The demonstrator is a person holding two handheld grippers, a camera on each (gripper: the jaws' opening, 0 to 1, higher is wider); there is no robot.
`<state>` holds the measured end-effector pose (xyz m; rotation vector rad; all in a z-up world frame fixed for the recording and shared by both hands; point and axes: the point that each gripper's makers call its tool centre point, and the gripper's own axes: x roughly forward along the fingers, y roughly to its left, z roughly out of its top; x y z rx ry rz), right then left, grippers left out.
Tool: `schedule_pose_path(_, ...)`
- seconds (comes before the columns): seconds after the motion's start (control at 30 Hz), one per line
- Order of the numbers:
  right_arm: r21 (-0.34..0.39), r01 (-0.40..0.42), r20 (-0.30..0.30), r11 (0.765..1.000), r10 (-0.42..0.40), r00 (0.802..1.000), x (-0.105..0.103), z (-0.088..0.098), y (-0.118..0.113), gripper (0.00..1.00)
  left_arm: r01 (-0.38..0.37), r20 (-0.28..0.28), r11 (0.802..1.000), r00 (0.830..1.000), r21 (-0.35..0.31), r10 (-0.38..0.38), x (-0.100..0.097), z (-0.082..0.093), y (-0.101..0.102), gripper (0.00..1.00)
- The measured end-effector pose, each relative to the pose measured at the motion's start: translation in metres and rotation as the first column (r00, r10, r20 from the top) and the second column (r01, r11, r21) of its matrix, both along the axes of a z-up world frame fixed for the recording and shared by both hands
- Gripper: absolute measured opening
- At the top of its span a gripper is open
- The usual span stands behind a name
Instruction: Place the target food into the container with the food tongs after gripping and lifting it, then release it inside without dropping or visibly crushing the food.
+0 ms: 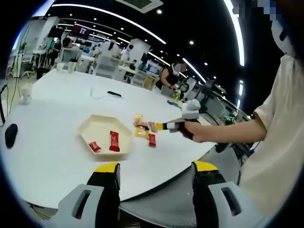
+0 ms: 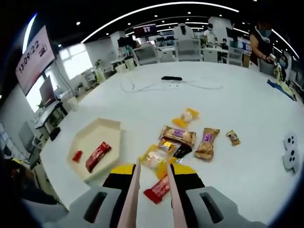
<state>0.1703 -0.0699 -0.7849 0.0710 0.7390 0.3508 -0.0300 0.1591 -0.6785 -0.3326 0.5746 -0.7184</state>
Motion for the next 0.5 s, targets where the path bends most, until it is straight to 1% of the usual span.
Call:
schedule_pose_path(0.07,-0.009,-0.018,0.003,1.0,0.018,1.0,0.002,-0.002,0.003,0.28,0.0,-0.006,1.0,1.0,0.001,0.0,-0.001,-0.001,0.0,0.61)
schedule_pose_path(0.27,-0.094,-0.089,0.037,0.992,0.093,0.995,0.012,-0.004,0.009,0.28,0.011,-0.02,1.0,1.0,0.009,-0.011,-0.002,-0.005,0.001,0.61)
schedule_pose_path(0.33,-0.153,-0.126,0.05,0.98,0.135,0.99,0.015,-0.004,0.01,0.28,0.016,-0.025,1.0,1.0,0.009,-0.015,-0.003,-0.007,0.0,0.61)
schedule_pose_path(0.4,-0.213,-0.176,0.065,0.961,0.193,0.979,0.017,-0.003,0.014,0.28,0.018,-0.03,1.0,0.999,0.01,-0.018,-0.004,-0.009,0.0,0.61)
schedule_pose_path(0.5,-0.258,-0.208,0.06,0.944,0.23,0.971,0.019,-0.008,0.017,0.29,0.019,-0.039,1.0,0.999,0.008,-0.018,-0.005,-0.012,0.0,0.61)
